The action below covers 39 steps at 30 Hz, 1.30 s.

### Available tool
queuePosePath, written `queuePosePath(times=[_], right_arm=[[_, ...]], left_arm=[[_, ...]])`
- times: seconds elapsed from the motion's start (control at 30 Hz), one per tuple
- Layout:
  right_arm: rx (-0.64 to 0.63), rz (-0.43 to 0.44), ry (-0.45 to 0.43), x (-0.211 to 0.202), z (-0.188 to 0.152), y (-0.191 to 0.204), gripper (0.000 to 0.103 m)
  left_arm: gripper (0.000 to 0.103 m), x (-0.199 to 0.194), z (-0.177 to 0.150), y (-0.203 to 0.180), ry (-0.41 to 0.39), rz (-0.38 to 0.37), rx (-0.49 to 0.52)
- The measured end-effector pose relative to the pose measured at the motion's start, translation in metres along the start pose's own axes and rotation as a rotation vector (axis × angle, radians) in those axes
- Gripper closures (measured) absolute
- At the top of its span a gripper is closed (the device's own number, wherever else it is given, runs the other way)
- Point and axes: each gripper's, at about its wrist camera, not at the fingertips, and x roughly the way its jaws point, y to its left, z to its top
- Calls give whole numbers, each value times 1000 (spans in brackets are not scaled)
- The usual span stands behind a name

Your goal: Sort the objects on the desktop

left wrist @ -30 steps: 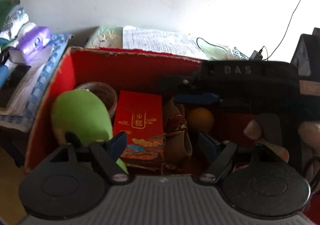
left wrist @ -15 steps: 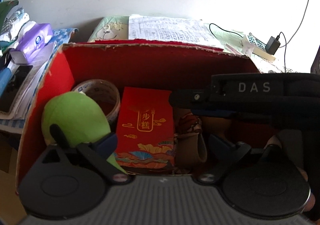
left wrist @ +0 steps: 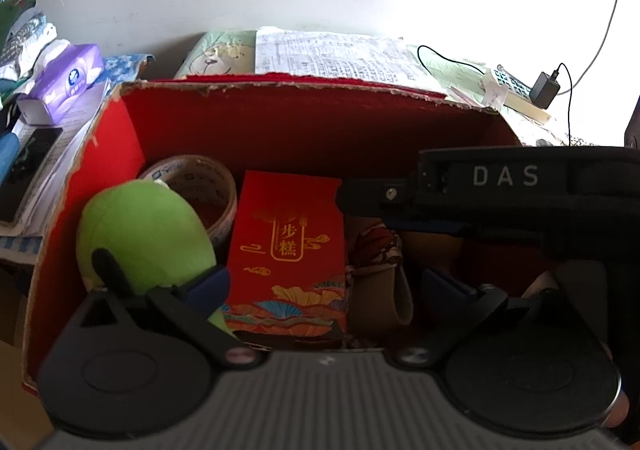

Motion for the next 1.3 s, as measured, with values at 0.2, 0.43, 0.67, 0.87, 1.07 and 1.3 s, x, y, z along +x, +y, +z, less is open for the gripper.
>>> queuePosePath(times=[0.2,0.43,0.67,0.87,1.07,1.3], right_arm=[[-13,-13,-9,0,-1,2,58],[-25,-10,-4,1,0,2,58],[-56,-27,-11,1,-3,5,58],[-75,-31,-14,2,-3,7,58],[-92,-30,-26,0,-5,9,58],[-109,0,-33,0,-6,9,58]], left_arm=[[1,1,-4,-1,12,10,-12],[1,4,-11,-2,43,17,-26],[1,7,-19,-6,45,40,-15],[1,9,-21,-9,28,55,-5],[0,8,-23,-10,9,56,-2],[0,8,-22,-11,8,57,-2]])
